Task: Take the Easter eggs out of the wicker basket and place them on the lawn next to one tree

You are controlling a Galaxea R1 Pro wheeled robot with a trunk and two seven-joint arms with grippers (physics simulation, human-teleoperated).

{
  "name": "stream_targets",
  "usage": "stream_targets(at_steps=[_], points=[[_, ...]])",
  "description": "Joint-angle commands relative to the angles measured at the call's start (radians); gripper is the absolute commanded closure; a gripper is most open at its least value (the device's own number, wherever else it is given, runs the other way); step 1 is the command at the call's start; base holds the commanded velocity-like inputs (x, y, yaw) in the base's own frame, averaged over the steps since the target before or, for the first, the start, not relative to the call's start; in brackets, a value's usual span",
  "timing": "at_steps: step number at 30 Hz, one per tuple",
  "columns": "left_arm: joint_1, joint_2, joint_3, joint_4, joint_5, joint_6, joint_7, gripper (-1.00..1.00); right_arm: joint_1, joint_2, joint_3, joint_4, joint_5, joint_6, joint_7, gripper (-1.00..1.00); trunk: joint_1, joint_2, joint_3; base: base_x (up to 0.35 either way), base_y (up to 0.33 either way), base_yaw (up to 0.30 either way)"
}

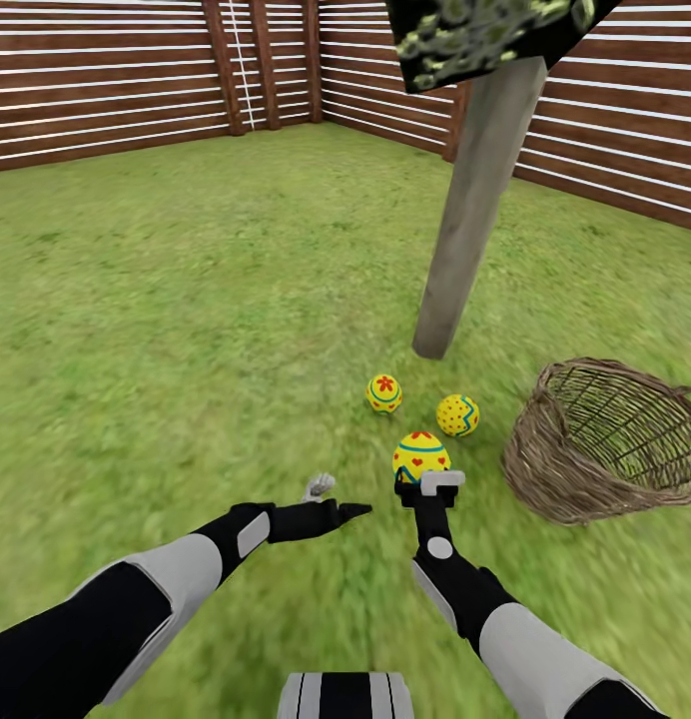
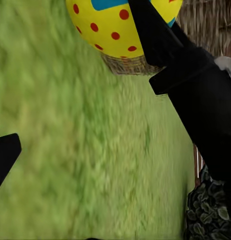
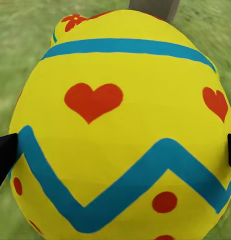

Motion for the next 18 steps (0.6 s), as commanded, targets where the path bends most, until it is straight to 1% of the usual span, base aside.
stream_targets(at_steps=[1, 10, 12, 14, 18], points=[[0.000, 0.000, -0.007, 0.001, 0.010, 0.009, -0.005, -1.00, -0.001, -0.001, 0.008, 0.001, -0.011, -0.005, -0.005, 1.00, 0.000, 0.000, -0.001, 0.278, 0.164, 0.000], [0.001, -0.001, -0.007, 0.000, 0.010, 0.009, -0.008, -1.00, -0.001, -0.006, 0.007, 0.004, -0.012, -0.005, -0.004, 1.00, 0.000, 0.000, -0.001, 0.257, 0.196, 0.000], [0.001, -0.002, -0.008, 0.001, 0.010, 0.010, -0.009, -1.00, -0.001, -0.009, 0.006, 0.005, -0.013, -0.005, -0.004, 1.00, 0.000, 0.000, -0.001, 0.184, 0.047, 0.000], [0.002, -0.002, -0.007, 0.001, 0.010, 0.010, -0.010, -1.00, -0.001, -0.018, 0.005, 0.016, -0.015, -0.005, -0.004, 1.00, 0.000, 0.000, -0.001, 0.165, 0.014, 0.000], [0.002, -0.003, -0.008, 0.000, 0.010, 0.010, -0.010, -1.00, -0.001, -0.023, 0.005, 0.022, -0.014, -0.006, -0.003, 1.00, 0.000, 0.000, -0.001, 0.128, 0.003, 0.000]])
